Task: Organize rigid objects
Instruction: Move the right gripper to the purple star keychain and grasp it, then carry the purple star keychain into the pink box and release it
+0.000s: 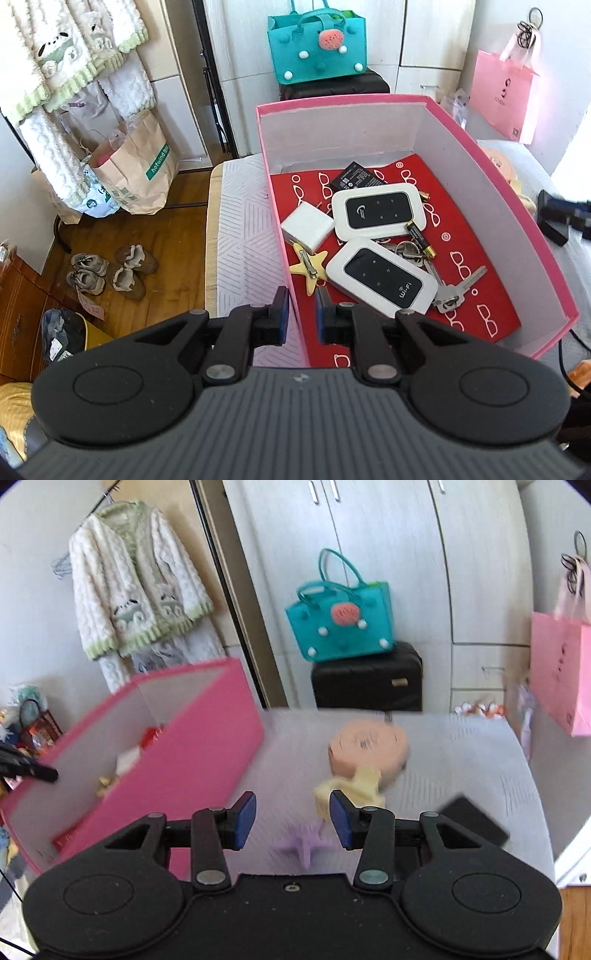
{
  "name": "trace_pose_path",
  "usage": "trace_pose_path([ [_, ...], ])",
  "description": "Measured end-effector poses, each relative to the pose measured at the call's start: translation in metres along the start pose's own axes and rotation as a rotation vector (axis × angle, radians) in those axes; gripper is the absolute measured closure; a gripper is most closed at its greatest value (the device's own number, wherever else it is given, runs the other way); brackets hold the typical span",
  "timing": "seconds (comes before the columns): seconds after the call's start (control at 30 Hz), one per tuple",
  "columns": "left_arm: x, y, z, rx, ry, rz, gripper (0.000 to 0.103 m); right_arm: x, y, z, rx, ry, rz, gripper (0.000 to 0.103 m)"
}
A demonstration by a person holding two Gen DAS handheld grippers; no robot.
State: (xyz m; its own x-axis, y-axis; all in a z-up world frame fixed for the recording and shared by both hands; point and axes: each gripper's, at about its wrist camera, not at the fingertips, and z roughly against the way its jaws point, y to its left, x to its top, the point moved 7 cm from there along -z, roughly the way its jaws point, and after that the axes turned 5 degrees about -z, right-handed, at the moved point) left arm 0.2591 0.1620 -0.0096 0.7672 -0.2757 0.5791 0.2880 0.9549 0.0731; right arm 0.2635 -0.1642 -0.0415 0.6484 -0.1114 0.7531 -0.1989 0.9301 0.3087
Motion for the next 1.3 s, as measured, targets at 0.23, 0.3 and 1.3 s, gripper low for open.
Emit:
trace_pose_path([
  [0.23, -0.003, 0.002, 0.001, 0.001, -0.014, 0.034, 0.09, -0.024, 0.011, -0.023, -0.041, 0.062, 0.075, 0.047],
  [0.3, -0.001, 0.002, 0.001, 0.003, -0.009, 0.036, 0.09, -0.027, 0.01, -0.031, -0.077, 0.069, 0.086, 0.047],
  [1.3, -0.001, -0.006, 0.0, 0.055, -0.009, -0.063, 0.089, -0.026, 0.015, -0.034, -0.144, 0.028, 0.048, 0.045],
])
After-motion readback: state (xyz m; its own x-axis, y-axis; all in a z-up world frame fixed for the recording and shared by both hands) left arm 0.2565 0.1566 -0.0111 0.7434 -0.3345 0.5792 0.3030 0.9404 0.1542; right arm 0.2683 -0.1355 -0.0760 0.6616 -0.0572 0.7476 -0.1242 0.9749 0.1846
